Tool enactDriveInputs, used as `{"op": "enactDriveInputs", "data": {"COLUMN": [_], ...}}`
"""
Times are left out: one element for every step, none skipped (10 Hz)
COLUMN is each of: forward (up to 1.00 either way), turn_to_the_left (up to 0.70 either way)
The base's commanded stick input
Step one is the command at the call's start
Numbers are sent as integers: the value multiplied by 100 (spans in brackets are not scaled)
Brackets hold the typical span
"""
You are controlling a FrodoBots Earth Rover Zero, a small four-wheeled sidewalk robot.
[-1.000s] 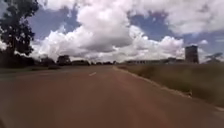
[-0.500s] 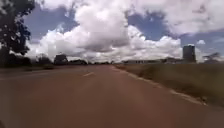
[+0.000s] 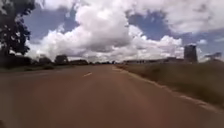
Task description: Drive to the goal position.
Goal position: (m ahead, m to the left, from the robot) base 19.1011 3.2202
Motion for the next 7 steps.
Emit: {"op": "enactDriveInputs", "data": {"forward": [100,100,100,100,100,100,100], "turn_to_the_left": [0,0,-6,-17,-23,-10,0]}}
